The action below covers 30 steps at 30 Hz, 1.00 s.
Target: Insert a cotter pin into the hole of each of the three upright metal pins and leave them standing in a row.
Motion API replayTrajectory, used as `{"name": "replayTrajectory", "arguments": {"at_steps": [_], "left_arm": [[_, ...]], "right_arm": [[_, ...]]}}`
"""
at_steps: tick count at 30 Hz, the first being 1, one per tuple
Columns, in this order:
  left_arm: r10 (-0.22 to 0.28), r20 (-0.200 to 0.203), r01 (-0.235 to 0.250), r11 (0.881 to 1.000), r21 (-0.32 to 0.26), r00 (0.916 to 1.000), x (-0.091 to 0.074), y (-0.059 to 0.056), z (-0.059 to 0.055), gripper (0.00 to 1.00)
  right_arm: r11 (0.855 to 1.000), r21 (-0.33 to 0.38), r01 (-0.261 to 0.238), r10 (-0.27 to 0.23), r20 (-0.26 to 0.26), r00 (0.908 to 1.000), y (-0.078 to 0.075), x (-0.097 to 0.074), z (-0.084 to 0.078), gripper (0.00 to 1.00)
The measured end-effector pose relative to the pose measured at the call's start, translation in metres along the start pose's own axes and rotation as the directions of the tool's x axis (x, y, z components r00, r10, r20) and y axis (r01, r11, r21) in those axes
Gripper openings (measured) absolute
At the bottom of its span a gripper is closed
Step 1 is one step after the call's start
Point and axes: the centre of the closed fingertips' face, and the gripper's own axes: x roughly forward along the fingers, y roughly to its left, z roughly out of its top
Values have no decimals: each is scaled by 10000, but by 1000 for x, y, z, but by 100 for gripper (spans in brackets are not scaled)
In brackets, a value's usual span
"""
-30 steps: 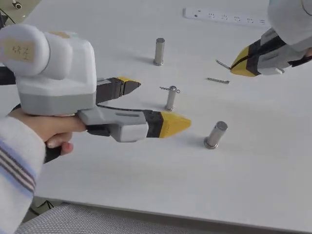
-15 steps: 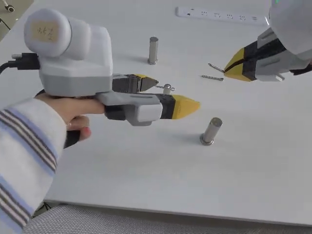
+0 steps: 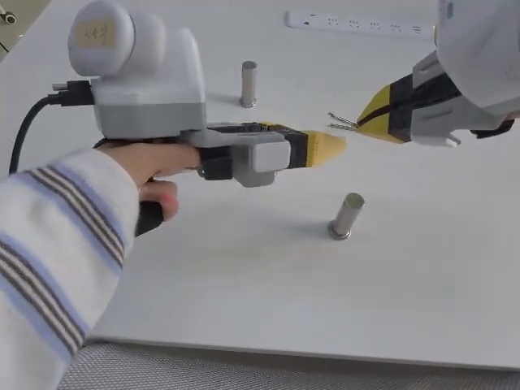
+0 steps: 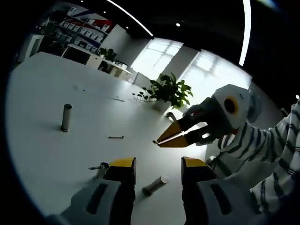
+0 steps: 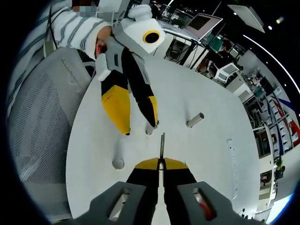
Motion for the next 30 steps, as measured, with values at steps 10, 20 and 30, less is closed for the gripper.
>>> {"name": "replayTrajectory", "arguments": {"at_steps": [10,20,30], "left_arm": [[-322,137,333,9947,-976,9994,8,-4,2,9],[-496,400,550,9874,-1485,9980,11,-6,7,5],[-531,359,581,9859,-1568,9979,13,-7,5,2]], "right_arm": [[9997,-245,-64,68,168,9998,8,0,7,0],[9986,-504,-130,142,233,9996,13,0,12,0],[9970,-774,-59,83,316,9995,12,0,16,0]]}}
